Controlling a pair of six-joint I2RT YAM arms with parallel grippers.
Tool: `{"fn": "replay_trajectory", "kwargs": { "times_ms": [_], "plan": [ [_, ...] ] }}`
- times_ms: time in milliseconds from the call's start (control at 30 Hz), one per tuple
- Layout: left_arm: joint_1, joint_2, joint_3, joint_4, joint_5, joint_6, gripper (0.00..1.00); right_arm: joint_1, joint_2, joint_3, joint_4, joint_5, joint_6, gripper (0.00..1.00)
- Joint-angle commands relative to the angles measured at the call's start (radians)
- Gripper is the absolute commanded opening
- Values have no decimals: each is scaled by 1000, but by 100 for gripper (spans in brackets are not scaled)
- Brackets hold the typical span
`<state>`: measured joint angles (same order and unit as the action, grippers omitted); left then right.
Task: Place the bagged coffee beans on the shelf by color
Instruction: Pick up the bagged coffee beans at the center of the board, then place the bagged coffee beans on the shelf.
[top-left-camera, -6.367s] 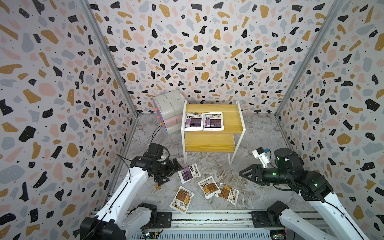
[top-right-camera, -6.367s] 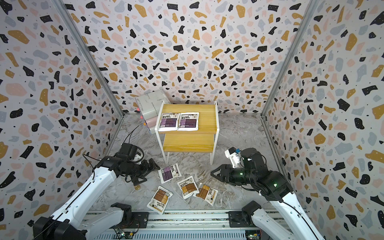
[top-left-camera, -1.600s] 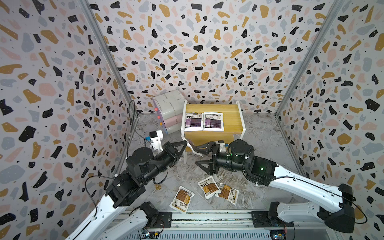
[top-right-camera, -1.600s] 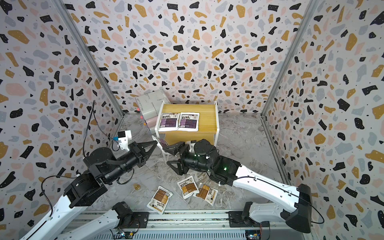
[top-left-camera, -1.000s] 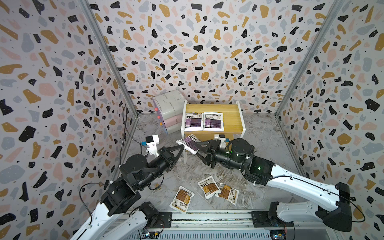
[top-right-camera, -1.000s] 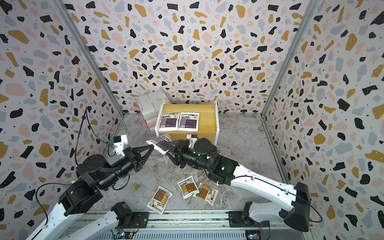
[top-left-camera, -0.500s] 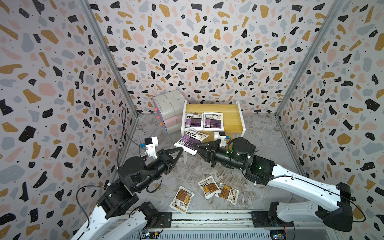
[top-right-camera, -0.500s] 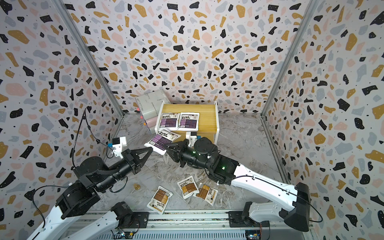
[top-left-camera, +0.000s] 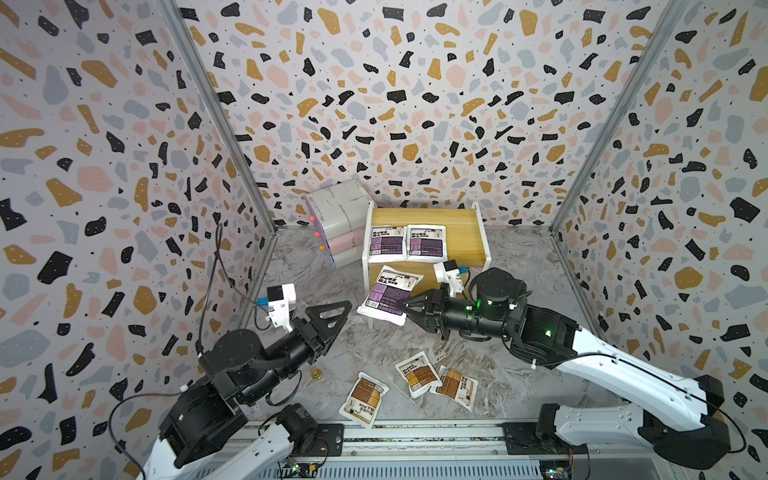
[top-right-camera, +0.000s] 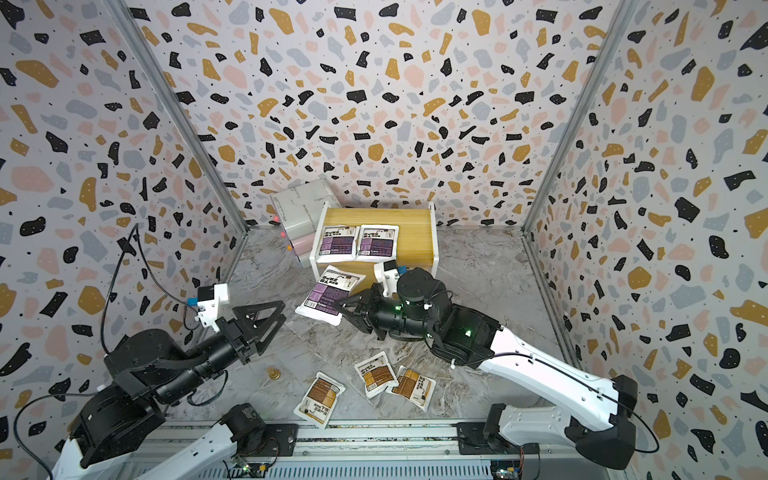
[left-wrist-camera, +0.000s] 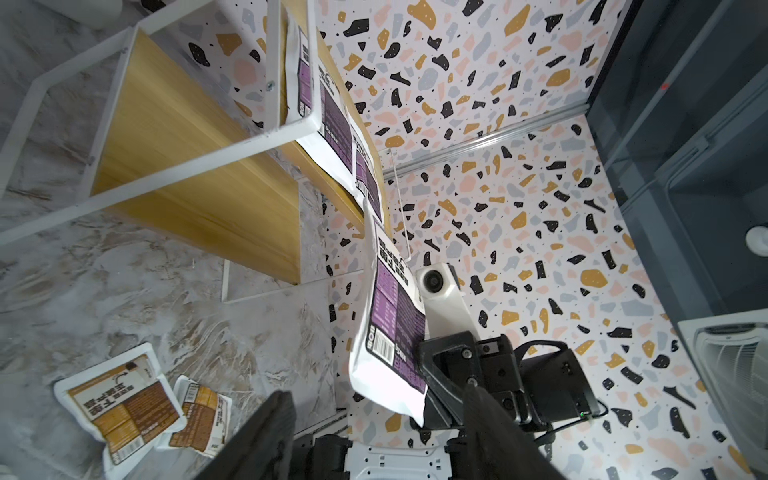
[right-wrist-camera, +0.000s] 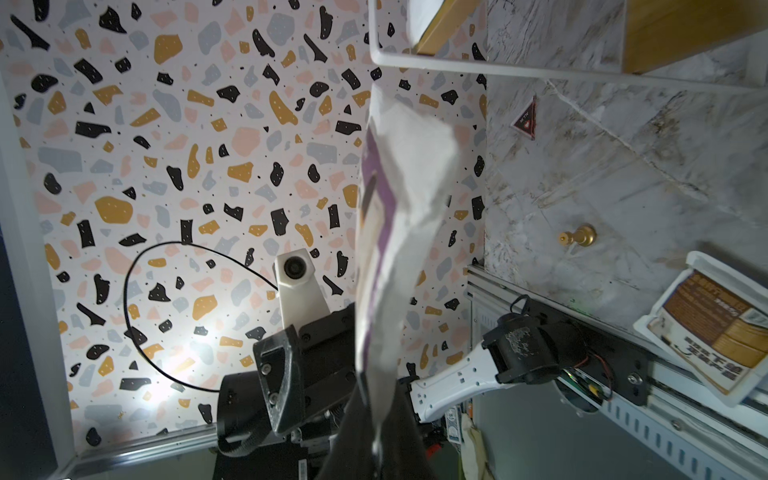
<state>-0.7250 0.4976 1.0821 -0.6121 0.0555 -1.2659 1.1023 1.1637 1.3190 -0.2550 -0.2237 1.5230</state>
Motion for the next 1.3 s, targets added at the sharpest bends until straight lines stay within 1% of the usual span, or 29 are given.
{"fn": "replay_trajectory", "kwargs": {
  "times_ms": [0, 167, 267, 367, 433, 533, 600, 833, 967, 1133, 1267],
  "plan": [
    [-4, 65, 71, -56, 43, 76, 75, -13, -36, 127, -184, -74, -167, 9],
    [-4, 217, 178, -111, 139, 153, 81, -150, 17, 417, -553, -163, -409, 9],
    [-3, 266, 193, -98, 169, 163, 82, -275, 75, 572, -733, -270, -537, 10],
    [-4, 313, 207, -113, 212, 186, 82, -377, 148, 702, -908, -338, -683, 11],
    [-3, 339, 220, -142, 229, 207, 82, -433, 212, 799, -1041, -352, -789, 11],
    [-2, 347, 223, -172, 226, 234, 83, -484, 293, 939, -1201, -288, -913, 11],
    [0, 346, 222, -196, 216, 251, 84, -520, 324, 970, -1236, -282, -948, 11],
    [37, 345, 228, -274, 214, 312, 86, -611, 369, 967, -1244, -266, -1008, 11],
    [82, 339, 216, -295, 249, 339, 87, -648, 395, 997, -1244, -280, -1022, 11],
    [142, 326, 189, -295, 311, 344, 87, -697, 424, 1004, -1242, -295, -1038, 11],
    [169, 318, 170, -308, 342, 349, 87, -716, 462, 1030, -1242, -287, -1052, 11]
  ]
}}
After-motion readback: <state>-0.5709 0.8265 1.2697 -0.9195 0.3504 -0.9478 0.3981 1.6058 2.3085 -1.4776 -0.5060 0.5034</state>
